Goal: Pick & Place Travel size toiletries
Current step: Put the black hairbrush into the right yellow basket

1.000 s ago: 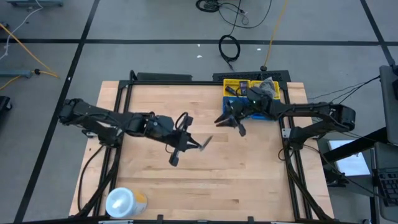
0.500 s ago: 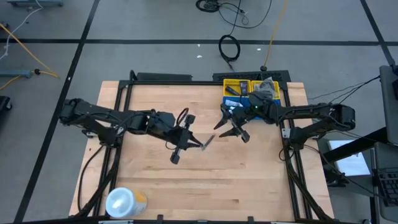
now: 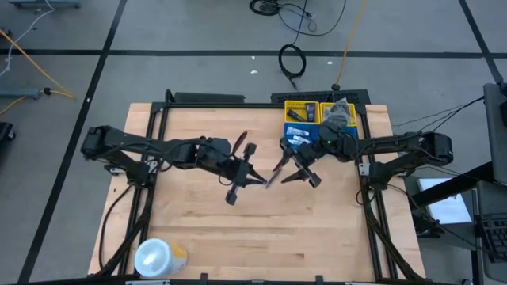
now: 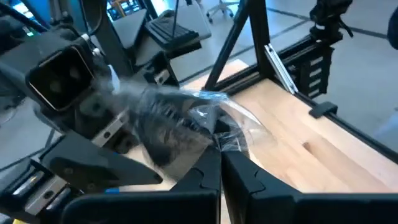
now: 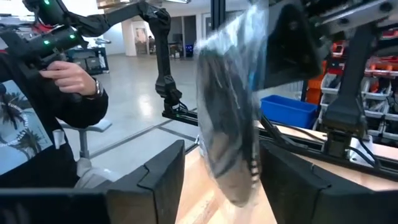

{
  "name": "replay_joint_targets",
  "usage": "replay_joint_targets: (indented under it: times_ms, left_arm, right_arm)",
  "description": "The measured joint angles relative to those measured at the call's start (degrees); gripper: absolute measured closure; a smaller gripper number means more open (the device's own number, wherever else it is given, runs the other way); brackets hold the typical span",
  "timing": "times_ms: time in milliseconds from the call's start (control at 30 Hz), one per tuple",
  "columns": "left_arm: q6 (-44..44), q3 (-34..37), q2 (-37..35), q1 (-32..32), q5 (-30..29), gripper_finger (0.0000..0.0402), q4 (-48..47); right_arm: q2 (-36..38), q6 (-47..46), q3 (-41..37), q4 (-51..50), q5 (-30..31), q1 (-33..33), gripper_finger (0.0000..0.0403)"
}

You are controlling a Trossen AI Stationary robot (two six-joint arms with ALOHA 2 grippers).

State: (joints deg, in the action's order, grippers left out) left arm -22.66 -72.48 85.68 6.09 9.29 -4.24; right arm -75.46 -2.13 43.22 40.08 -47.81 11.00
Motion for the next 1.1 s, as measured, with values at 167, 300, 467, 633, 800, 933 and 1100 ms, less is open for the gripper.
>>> replay_joint_targets:
  times_ms: [167, 300, 467, 633, 800, 933, 1100]
  left_arm:
    - [0.0, 0.0, 1.4, -1.7, 1.4, 0.0402, 2.3]
    - [0.8, 0.0, 2.3, -2.7, 1.2, 0.0401, 2.6]
    - [2.3, 0.0, 2.5, -3.6, 1.3, 0.0399, 2.8]
    - [5.2, 0.0, 2.6, -3.9, 0.3, 0.0385, 2.6]
    - [7.6, 0.0, 2.6, -3.8, -3.9, 0.0348, 2.6]
    - [8.5, 0.0, 1.9, -3.8, -7.7, 0.0305, 0.4]
    - [13.7, 0.0, -1.2, -3.9, -8.7, 0.0262, -4.3]
  right_arm:
    - [0.0, 0.0, 0.0, 0.0, 0.5, -0.8, 0.0236]
    - [0.0, 0.0, 0.0, -0.9, 1.3, -1.0, 0.0280]
    - [0.0, 2.1, 0.0, -2.3, 1.3, -1.0, 0.0366]
    - [0.0, 4.1, 0.0, -4.0, 1.4, -1.0, 0.0378]
    - [0.0, 4.3, 0.0, -5.1, 1.9, -0.9, 0.0380]
    - [0.2, 4.2, 0.0, -6.2, 4.6, -0.9, 0.0380]
    - [2.6, 4.4, 0.0, -12.5, 7.9, -1.0, 0.0380]
